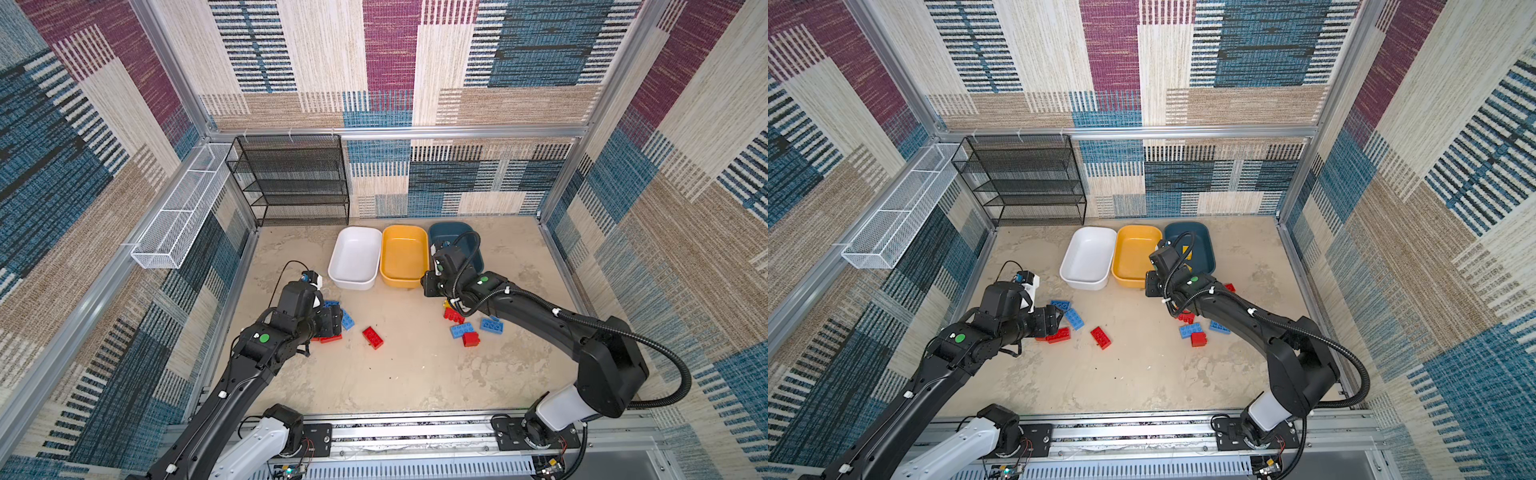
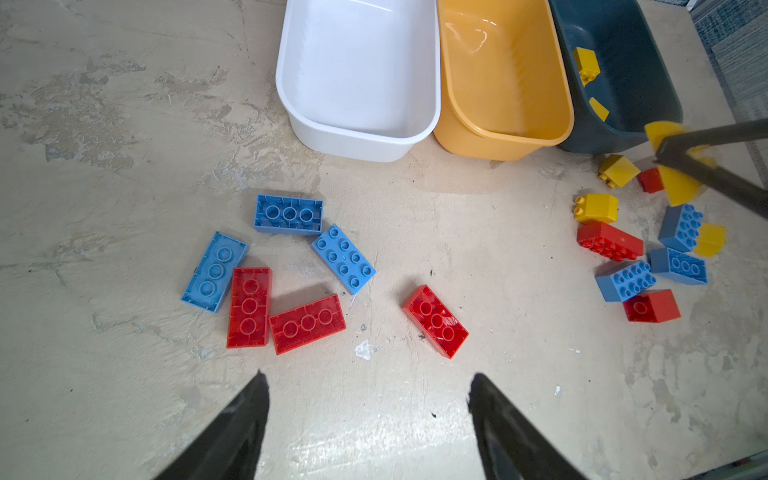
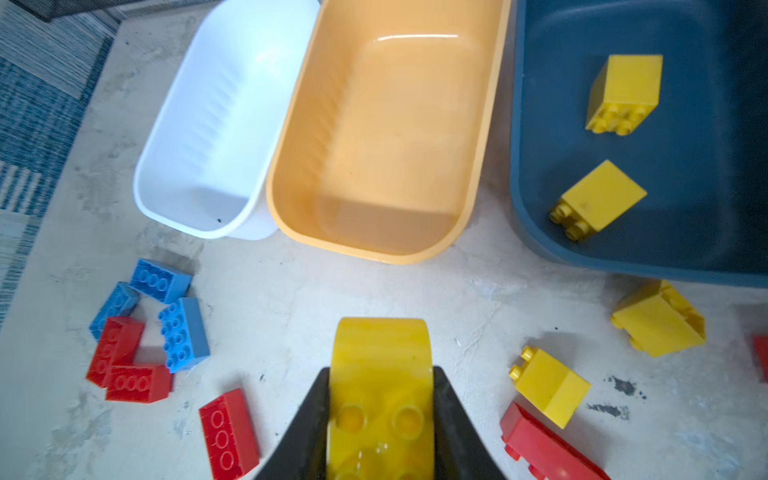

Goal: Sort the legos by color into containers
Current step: 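Carry the curved yellow brick into the teal tub and open the right gripper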

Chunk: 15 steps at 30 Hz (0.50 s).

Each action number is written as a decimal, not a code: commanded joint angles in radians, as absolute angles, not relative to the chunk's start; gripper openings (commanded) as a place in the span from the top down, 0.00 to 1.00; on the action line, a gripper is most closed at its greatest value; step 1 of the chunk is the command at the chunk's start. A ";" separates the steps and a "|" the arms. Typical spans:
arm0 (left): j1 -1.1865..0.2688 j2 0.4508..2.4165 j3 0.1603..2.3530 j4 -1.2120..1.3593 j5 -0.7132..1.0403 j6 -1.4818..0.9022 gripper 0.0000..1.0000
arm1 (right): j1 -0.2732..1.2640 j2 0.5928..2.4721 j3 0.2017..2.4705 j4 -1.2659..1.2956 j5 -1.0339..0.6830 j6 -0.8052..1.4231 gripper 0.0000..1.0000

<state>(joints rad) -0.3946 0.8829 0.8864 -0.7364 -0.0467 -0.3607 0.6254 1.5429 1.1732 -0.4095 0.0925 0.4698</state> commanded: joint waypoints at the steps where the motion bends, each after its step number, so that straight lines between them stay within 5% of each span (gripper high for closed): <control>1: -0.393 0.887 0.880 -0.724 -0.055 -0.363 0.23 | 0.580 1.520 1.228 -0.457 0.007 0.449 0.75; 5: -0.393 0.901 0.885 -0.718 -0.039 -0.359 0.21 | 0.476 1.541 1.287 -0.441 -0.075 0.424 0.75; 11: -0.393 0.892 0.880 -0.701 -0.033 -0.342 0.01 | 0.354 1.648 1.381 -0.424 -0.126 0.378 0.75; 15: -0.394 0.895 0.869 -0.691 -0.057 -0.352 0.01 | 0.299 1.728 1.420 -0.396 -0.142 0.358 0.75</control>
<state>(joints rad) -0.3946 0.8932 0.8791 -0.7288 -0.0463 -0.3588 0.3283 1.6867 1.3964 -0.4370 -0.1051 0.3878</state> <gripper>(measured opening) 0.994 0.339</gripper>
